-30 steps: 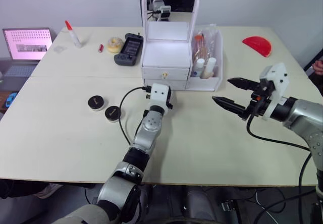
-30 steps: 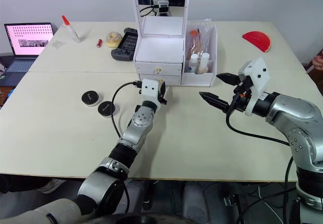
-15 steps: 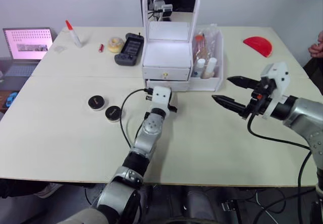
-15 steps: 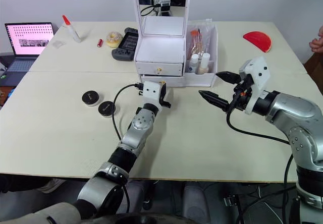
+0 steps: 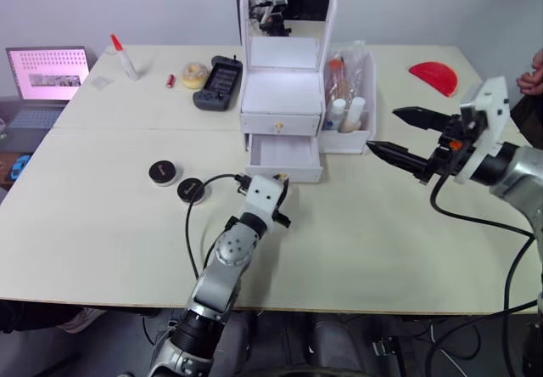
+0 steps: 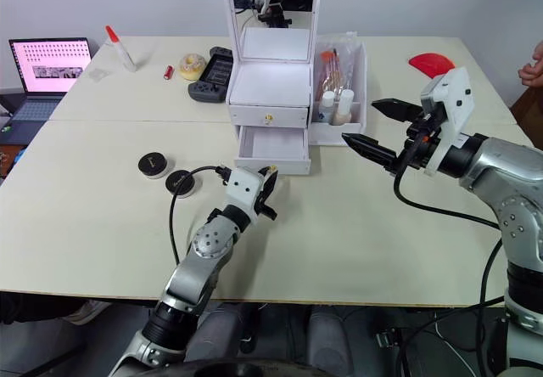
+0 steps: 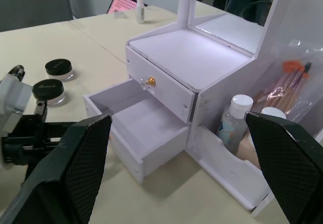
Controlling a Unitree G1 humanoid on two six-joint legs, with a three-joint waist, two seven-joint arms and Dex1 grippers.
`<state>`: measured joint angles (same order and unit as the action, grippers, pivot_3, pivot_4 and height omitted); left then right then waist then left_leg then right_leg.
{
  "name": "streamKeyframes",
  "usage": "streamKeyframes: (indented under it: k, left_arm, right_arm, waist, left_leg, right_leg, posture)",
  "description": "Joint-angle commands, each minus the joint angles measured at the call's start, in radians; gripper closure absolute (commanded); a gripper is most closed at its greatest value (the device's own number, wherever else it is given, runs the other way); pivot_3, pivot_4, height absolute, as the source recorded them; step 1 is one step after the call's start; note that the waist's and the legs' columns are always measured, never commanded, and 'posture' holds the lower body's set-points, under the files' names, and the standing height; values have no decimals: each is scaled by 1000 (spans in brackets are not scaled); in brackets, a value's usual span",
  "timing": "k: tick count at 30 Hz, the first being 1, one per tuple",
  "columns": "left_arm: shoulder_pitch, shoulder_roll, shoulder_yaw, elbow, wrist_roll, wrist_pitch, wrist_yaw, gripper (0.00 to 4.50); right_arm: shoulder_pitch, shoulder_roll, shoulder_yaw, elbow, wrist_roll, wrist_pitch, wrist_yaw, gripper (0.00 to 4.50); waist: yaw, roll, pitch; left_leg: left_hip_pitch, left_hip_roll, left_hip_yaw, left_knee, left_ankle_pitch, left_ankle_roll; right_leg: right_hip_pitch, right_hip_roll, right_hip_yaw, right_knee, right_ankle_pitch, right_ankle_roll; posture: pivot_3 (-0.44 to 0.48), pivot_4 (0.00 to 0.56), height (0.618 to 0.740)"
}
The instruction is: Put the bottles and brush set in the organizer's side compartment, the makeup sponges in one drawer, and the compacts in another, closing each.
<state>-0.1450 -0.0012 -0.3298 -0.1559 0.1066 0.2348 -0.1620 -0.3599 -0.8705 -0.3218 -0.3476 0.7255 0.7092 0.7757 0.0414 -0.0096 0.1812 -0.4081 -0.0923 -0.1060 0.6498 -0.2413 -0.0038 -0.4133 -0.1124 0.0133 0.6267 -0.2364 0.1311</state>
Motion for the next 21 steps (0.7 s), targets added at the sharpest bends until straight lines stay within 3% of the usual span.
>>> streamKeyframes:
  k: [1, 11, 21]
  left_arm:
    - [15, 14, 15, -99, -10, 41, -18, 4192]
    - [98, 64, 36, -196, -19, 102, -38, 4192]
    - [97, 68, 45, -205, -24, 121, -42, 4192]
  right_arm:
    - [-15, -5, -18, -5, 0, -26, 13, 0]
    - [12, -5, -33, 7, 8, -36, 51, 0]
    - [10, -1, -28, 12, 9, -37, 58, 0]
  waist:
    - [-1, 0, 0]
    - [-1, 0, 0]
    - [-1, 0, 0]
  left_leg:
    - [0, 0, 0, 0, 0, 0]
    - [0, 0, 0, 0, 0, 0]
    - [0, 0, 0, -1, 0, 0]
  right_leg:
    - [0, 0, 0, 0, 0, 0]
    - [0, 0, 0, 0, 0, 0]
    - [0, 0, 0, -1, -2, -3]
  posture:
    - [0, 150, 738]
    - [0, 150, 738]
    - [0, 150, 738]
